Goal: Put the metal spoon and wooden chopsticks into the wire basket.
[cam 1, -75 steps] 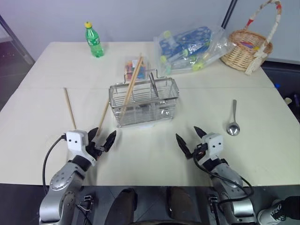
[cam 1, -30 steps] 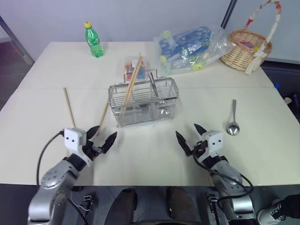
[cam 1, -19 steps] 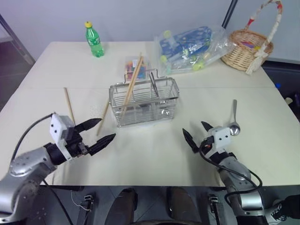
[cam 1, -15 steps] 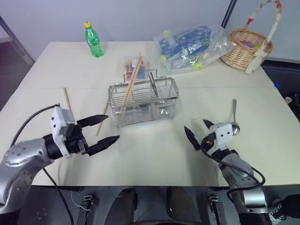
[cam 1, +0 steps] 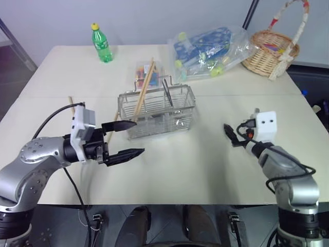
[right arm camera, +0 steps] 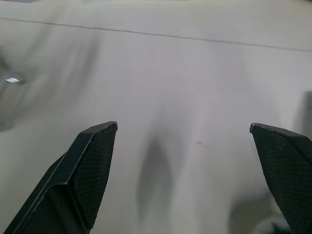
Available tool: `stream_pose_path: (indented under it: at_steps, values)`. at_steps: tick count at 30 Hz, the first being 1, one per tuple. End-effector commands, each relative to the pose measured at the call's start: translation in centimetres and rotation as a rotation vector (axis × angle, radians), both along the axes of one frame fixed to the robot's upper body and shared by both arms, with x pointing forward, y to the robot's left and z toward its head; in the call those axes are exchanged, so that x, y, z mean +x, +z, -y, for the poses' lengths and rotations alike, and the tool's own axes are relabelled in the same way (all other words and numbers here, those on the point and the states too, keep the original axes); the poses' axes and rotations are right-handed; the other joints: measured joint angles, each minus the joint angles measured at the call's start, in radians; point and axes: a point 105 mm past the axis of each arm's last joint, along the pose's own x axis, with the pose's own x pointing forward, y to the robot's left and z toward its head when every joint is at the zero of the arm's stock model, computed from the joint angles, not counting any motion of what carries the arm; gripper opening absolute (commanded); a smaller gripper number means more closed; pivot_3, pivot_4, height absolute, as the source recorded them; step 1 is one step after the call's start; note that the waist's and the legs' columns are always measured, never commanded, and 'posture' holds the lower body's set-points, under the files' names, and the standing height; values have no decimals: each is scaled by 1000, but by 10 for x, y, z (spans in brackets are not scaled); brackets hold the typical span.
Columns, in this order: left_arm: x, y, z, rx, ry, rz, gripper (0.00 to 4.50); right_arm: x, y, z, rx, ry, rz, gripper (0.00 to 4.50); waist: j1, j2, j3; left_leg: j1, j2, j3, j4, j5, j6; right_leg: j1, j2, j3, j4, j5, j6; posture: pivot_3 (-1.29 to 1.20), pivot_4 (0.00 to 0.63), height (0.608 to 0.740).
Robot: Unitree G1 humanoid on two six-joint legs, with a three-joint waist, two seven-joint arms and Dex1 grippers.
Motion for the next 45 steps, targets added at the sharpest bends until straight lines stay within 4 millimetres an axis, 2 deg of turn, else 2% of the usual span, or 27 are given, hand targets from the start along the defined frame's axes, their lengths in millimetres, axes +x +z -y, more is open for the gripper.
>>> stream_pose_path:
  at_steps: [1, 4, 6, 9, 13, 18, 25, 29, 34, 37, 44, 45]
  values:
    - [-4, 5, 5, 3, -19, 31, 4385, 8, 29, 22, -4, -90, 34, 4500, 0, 0, 0, 0, 0, 0, 0, 0, 0, 0, 0, 0, 0, 0, 0, 0, 150, 740]
    - [-3, 4, 4, 7, -13, 33, 4385, 17, 41, 33, -37, -114, 33, 4500, 1, 0, 0, 0, 0, 0, 0, 0, 0, 0, 0, 0, 0, 0, 0, 0, 150, 740]
    - [-3, 3, 5, 7, -8, 35, 4385, 20, 39, 39, -66, -121, 6, 4500, 2, 0, 0, 0, 0, 0, -2, 0, 0, 0, 0, 0, 0, 0, 0, 0, 150, 740]
    - [-2, 2, 6, 0, 4, 39, 4385, 20, 23, 49, -109, -131, -68, 4500, 1, 0, 0, 0, 0, 0, -2, 0, 0, 0, 0, 0, -1, 0, 1, 0, 150, 740]
    - [-3, 2, 7, -7, 13, 41, 4385, 20, 3, 58, -80, -155, -141, 4500, -1, 0, 0, 0, 0, 0, -2, 0, 0, 0, 0, 0, -1, 1, 3, 0, 150, 740]
    - [-4, 1, 7, -9, 31, 46, 4385, 23, -8, 67, 4, -196, -193, 4500, -4, 0, 0, 1, 0, 1, -2, 0, 0, 0, 0, 0, -1, 1, 2, 0, 150, 740]
    - [-6, 1, 6, -12, 48, 50, 4385, 31, -13, 60, 107, -168, -245, 4500, -2, 0, 0, 1, 0, 1, -2, 0, 0, 0, 0, 0, 0, 1, 2, 0, 150, 740]
    - [-5, 1, 7, -21, 63, 56, 4385, 36, -19, 50, 180, -127, -287, 4500, -1, 0, 0, 0, 0, 1, -2, 0, 0, 0, 0, 0, -1, 2, 2, 0, 150, 740]
    - [-2, 1, 6, -30, 82, 66, 4385, 39, -22, 50, 193, -123, -305, 4500, -5, 0, 0, 1, 0, 1, -2, 0, 0, 0, 0, 0, -1, 2, 2, 0, 150, 740]
    - [-1, 1, 5, -31, 94, 71, 4500, 40, -23, 52, 191, -124, -308, 3720, -5, -1, 0, 1, 0, 2, -2, 0, 0, 0, 0, 0, -1, 2, 2, 0, 150, 740]
    - [-2, 3, 3, -38, 104, 73, 4500, 41, -27, 54, 184, -128, -316, 276, -10, -1, 0, 1, 1, 2, -2, 0, 0, 0, 1, 0, 0, 3, 2, 0, 150, 740]
    - [-4, 2, 3, -36, 100, 71, 4500, 41, -27, 54, 185, -127, -316, 48, -9, -1, 0, 2, 1, 2, -2, 0, 0, 0, 1, 0, 0, 3, 2, 0, 150, 740]
